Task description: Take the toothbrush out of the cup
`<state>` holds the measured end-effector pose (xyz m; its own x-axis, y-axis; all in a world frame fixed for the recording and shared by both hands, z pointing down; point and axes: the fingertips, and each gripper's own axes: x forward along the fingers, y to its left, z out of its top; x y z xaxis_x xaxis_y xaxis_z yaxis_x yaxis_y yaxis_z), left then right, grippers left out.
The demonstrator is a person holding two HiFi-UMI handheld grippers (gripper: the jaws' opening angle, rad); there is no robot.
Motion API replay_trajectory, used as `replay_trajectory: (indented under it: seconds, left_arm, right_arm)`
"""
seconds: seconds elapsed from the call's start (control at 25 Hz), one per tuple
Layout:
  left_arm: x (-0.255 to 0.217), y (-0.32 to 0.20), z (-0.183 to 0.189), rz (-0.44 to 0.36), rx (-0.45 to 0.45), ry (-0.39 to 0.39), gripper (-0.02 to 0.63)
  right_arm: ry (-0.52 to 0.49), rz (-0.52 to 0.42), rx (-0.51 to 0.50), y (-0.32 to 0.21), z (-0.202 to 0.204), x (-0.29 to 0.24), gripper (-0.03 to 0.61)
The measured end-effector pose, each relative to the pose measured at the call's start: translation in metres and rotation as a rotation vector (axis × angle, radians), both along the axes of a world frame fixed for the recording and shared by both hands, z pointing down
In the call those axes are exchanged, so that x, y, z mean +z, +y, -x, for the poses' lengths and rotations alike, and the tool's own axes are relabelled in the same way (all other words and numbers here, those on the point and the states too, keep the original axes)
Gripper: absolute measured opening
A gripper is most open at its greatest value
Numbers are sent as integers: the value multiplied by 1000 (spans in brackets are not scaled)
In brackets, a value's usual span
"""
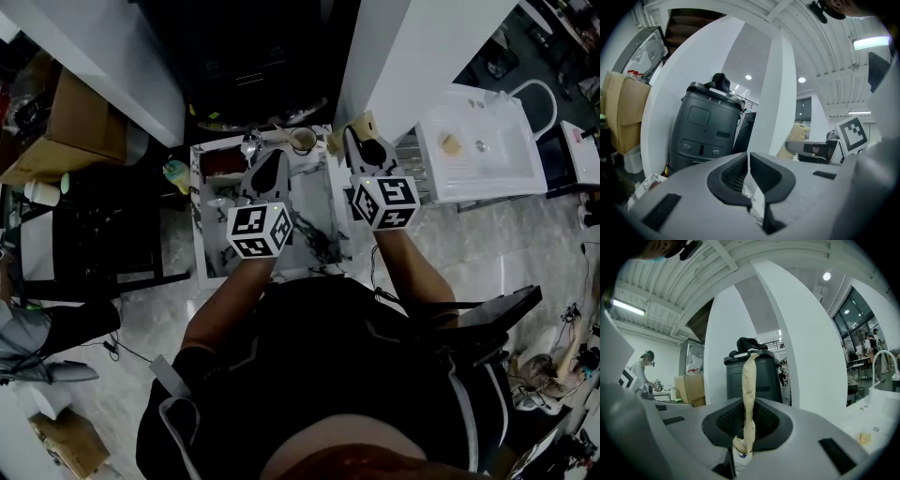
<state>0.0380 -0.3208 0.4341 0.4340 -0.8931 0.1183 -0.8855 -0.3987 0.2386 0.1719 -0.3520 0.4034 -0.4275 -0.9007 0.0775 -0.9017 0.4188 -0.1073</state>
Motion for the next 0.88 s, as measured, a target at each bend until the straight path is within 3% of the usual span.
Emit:
replay_trajectory:
  seconds: [0.2,0.36,0.6,0.88]
  left_arm:
    - [16,-11,0,39,-43,-27,19]
    - [39,-23,-7,92,-60,-37,103]
    - [76,-47,-20,190,-95,-23,129]
    - [113,-73,-17,243,-209,-31,179]
  right_arm:
    - [-5,0,-8,-1,-4,-1,51]
    - [0,9,-23,-3,-9,6,49]
    - [7,35,-42,-14,-24,17,50]
    - [14,53,-89,-27,-36,36,49]
